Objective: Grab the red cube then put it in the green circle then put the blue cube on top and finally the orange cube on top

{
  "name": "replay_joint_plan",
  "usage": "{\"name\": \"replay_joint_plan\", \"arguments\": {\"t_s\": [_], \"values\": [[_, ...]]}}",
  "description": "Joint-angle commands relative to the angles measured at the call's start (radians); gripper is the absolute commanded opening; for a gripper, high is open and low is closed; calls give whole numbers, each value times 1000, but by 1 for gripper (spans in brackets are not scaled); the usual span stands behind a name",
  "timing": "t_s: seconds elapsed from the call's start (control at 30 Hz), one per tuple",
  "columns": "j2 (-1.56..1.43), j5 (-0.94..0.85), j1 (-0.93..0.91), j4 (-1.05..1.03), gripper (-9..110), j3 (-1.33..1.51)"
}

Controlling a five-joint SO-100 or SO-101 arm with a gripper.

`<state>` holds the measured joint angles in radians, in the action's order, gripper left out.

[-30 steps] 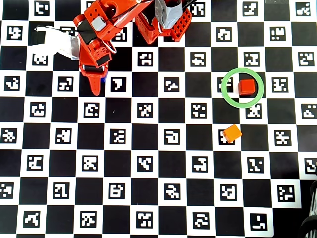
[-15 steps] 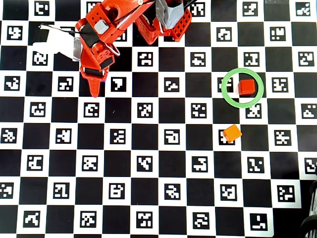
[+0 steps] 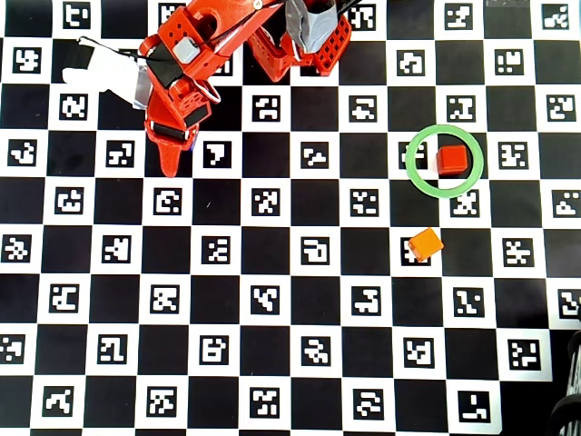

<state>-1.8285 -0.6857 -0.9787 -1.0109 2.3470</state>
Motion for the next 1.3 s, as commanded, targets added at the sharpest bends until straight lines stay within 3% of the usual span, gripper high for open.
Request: {"name": "replay_joint_plan", "arguments": {"t_s": [0.0, 0.2, 0.43, 0.87, 1.03, 1.27], "values": [[-35, -8, 5, 21, 25, 2], [-41, -11, -2, 23, 12, -8], [-57, -17, 0, -66, 8, -104], [-25, 110, 186, -584, 6, -822], [-26, 314, 405, -721, 6, -907], [-37, 782, 821, -698, 5, -864]]}}
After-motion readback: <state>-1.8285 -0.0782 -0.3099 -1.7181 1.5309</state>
